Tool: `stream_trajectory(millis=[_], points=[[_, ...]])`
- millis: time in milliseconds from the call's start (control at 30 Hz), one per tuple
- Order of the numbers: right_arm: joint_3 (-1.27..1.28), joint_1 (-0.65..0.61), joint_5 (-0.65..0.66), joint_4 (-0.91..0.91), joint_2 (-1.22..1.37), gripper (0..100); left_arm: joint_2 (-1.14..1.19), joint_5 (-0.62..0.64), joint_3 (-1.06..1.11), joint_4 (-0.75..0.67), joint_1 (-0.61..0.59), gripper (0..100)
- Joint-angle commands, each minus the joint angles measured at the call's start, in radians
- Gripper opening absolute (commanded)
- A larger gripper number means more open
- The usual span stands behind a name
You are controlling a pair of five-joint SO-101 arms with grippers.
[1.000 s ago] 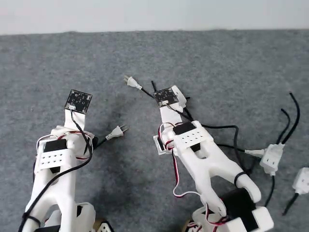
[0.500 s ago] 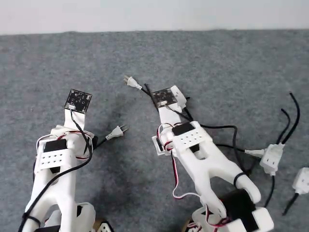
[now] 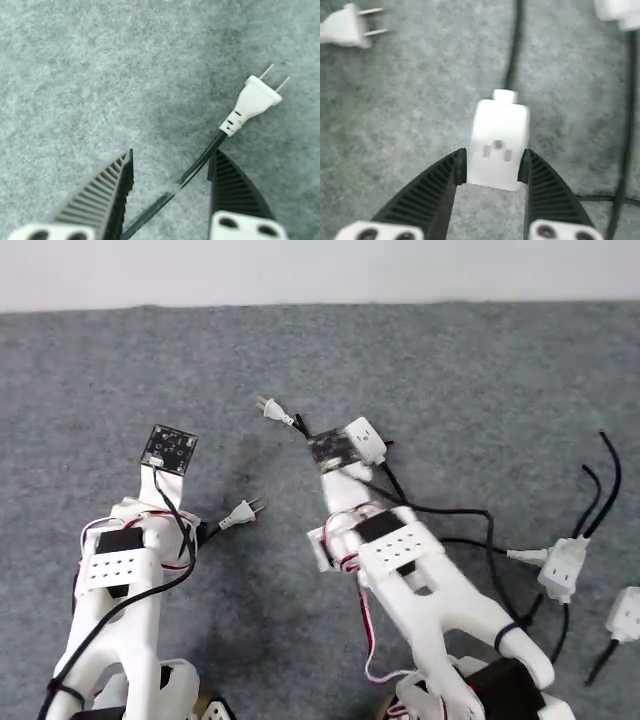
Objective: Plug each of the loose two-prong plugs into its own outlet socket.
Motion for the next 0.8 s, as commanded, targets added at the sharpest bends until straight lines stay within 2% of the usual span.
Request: stream_trajectory(millis=[0, 300, 500, 767], points=[[0.006, -0.039, 0.011, -0.025, -0.045, 18.3, -0.017, 0.005, -0.007, -0.032, 0.009, 23], [0.017, -0.038, 0.011, -0.048, -0.044, 18.3, -0.017, 0.005, -0.007, -0.032, 0.008, 23], [0.043, 0.028, 0.014, -0.061, -0.042, 18.3, -0.017, 0.005, -0.005, -0.032, 0.006, 23], [0.057, 0.035, 0.06, -0.07, -0.042, 18.3, -0.017, 0.005, -0.005, -0.032, 0.006, 23]])
